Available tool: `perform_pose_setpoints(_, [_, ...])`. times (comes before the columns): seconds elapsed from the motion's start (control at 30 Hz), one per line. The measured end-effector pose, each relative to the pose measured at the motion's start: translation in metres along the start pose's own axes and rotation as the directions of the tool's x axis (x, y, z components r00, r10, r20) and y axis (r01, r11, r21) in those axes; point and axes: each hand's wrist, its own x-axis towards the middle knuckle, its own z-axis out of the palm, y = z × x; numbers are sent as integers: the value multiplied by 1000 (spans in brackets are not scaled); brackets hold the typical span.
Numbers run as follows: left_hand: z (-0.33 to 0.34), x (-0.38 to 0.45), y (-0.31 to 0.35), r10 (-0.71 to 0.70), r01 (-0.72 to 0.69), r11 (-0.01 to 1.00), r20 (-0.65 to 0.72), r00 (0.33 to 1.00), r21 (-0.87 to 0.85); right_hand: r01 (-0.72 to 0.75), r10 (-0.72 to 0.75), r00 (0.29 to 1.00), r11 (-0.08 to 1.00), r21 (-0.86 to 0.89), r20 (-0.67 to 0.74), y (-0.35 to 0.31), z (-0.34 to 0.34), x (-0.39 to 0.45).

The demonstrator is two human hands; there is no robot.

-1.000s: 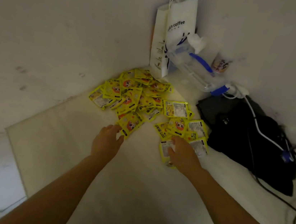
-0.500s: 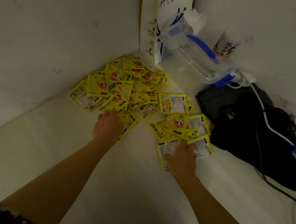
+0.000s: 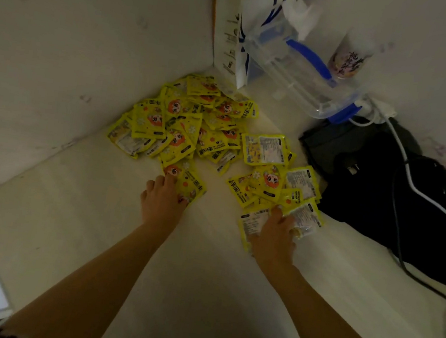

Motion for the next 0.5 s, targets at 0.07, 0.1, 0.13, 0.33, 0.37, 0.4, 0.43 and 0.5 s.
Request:
perform_pose_setpoints(0.07, [0,-7,-2,-22,23,998,15,1000,-56,29,-30,999,998,64,20,4,2,-1])
perform_pose_setpoints(0.1, [-1,-10,-3,-33,35,994,22,999,-104,49,-52,998,994,97,24,5,2,-2])
perform_pose_setpoints(0.13, [-2,-13,-4,-46,50,986,31,998,-161,69,-73,997,991,115,31,8,4,-3])
perform_pose_setpoints(0.33, [-11,-10,-10,-151,162,903,60,987,-397,121,-152,984,950,287,88,8,-10,-3])
perform_pose_setpoints(0.37, [-14,-5,-10,-168,179,903,62,984,-391,118,-150,985,944,310,83,6,-16,1])
perform_pose_setpoints(0.4, [-17,-1,-10,-197,206,893,65,978,-400,115,-150,985,938,327,82,3,-23,7])
perform_pose_setpoints(0.43, [-20,3,-10,-234,240,870,66,970,-432,126,-158,985,930,345,67,-1,-30,12])
perform_pose_setpoints(0.5, [-26,10,-6,-307,309,784,96,947,-539,137,-160,987,923,361,33,-10,-45,24])
